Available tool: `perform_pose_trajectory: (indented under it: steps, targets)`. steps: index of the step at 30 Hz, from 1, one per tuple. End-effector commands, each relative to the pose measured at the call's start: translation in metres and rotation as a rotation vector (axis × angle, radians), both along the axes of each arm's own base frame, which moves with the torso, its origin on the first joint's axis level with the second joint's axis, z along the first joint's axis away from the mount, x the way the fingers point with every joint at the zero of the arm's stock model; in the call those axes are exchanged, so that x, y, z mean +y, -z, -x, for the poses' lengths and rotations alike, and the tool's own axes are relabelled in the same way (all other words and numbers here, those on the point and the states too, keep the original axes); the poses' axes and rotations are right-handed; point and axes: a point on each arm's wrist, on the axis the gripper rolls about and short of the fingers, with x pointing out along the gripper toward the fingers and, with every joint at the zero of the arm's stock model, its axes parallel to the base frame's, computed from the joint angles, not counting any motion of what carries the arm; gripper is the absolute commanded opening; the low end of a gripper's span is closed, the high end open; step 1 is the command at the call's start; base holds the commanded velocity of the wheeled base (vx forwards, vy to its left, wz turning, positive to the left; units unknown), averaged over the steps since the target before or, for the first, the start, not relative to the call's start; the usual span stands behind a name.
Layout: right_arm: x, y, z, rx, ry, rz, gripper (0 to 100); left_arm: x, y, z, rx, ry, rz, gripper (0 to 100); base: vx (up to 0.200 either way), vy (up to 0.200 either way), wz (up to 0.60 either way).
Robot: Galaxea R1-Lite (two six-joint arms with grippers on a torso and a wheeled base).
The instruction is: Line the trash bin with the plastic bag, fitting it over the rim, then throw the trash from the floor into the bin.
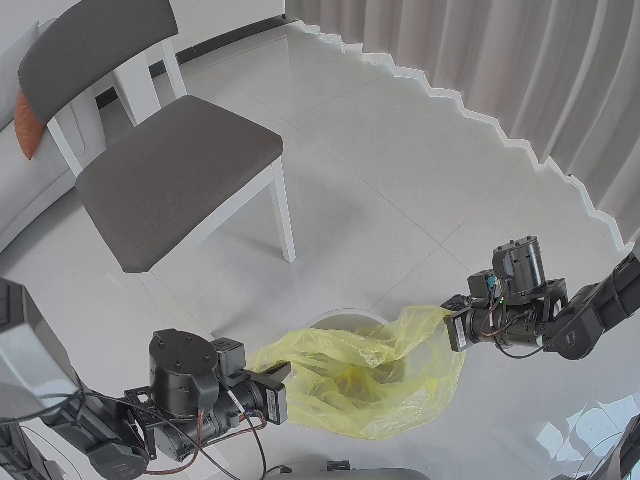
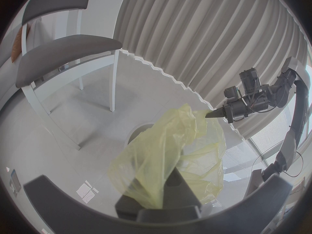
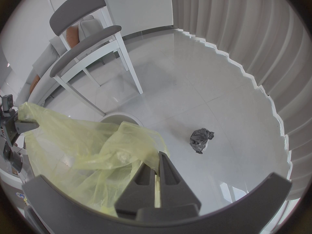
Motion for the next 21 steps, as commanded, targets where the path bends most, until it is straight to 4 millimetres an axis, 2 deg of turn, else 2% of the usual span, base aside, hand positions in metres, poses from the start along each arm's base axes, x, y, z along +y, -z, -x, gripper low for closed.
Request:
perform_pose_trajectory:
  steps: [1,8,13,19,21]
  targets:
    - [-0.003,0.014,0.004,0.030,0.004,0.013,0,0.010,0.038,0.001,0.077,-0.029,-0.086,0,0.000,0.000,0.00]
    - [-0.007,0.021,0.000,0.047,0.016,0.025,0,0.008,0.058,-0.002,0.094,-0.037,-0.091,0,0.000,0.000,0.00]
    - [-0.013,0.029,-0.002,0.074,0.034,0.041,0,0.008,0.060,0.011,0.108,-0.008,-0.093,0,0.000,0.000,0.00]
    - [-0.018,0.037,0.005,0.113,0.030,0.051,0,0.003,0.068,0.020,0.162,-0.007,-0.078,0,0.000,0.000,0.00]
    - [-0.019,0.046,0.011,0.148,0.026,0.067,0,-0.001,0.073,0.024,0.185,0.004,-0.075,0,0.000,0.000,0.00]
